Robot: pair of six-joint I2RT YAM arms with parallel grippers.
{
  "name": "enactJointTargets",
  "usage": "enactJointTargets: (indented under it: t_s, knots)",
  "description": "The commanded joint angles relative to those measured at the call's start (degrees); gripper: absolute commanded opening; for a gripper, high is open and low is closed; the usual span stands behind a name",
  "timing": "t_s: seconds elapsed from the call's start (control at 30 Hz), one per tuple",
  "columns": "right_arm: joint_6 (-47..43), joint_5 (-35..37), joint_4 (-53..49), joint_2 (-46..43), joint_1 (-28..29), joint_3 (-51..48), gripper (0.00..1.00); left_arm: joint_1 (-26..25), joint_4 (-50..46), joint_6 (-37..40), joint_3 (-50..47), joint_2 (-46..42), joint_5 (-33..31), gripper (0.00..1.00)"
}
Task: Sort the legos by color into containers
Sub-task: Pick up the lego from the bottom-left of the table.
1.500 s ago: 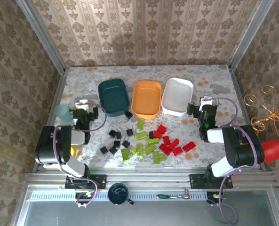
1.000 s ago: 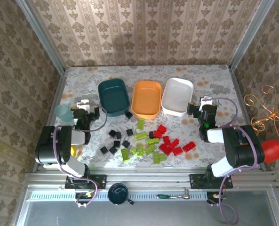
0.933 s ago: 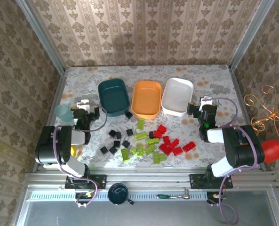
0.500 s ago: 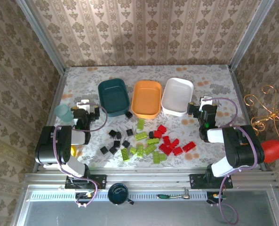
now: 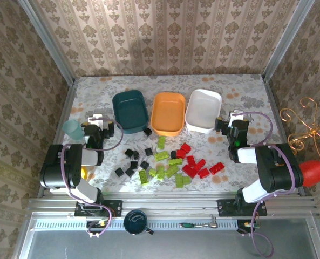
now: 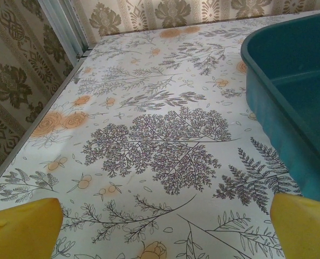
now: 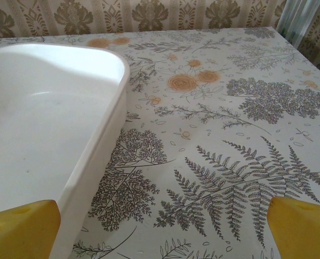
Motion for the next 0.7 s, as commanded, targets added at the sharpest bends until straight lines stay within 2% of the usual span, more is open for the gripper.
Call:
enactJointTargets:
  t_s: [0.0,0.03,0.13,0.23,0.4,0.53,0.67]
  knots:
    - [0.8,-0.8,1.3,-0.1,-0.6,-0.1,1.0,-0.3,-1.8,-1.5,0.5,-2.5,-4.5,1.0]
    - [0.9,-0.6,-0.2,-0.7,-0.6,0.3,1.0,0.1,-1.9,-0.7,0.3,-3.6,-2.9,1.0]
    - [0.6,-0.3,-6.6,-2.8,-0.4,3.0,1.0,-0.2,-10.2,-0.6,3.3,-6.8,-3.7,1.0]
    - [2.0,1.8,-19.2,-5.2,-0.2,8.2,1.0,-0.2,-18.3,-0.7,6.6,-9.9,-4.2,1.0]
    - [6.4,3.9,-28.8,-6.9,0.1,11.4,1.0,-0.2,-23.4,-4.2,7.9,-16.9,-6.6,1.0]
    - [8.0,6.2,-31.7,-10.0,1.4,12.0,1.0,0.4,-23.7,-10.9,7.9,-23.4,-7.9,1.0]
    - [12.9,7.2,-37.2,-13.2,2.4,15.6,1.0,2.4,-22.5,-25.9,6.6,-30.0,-10.5,1.0]
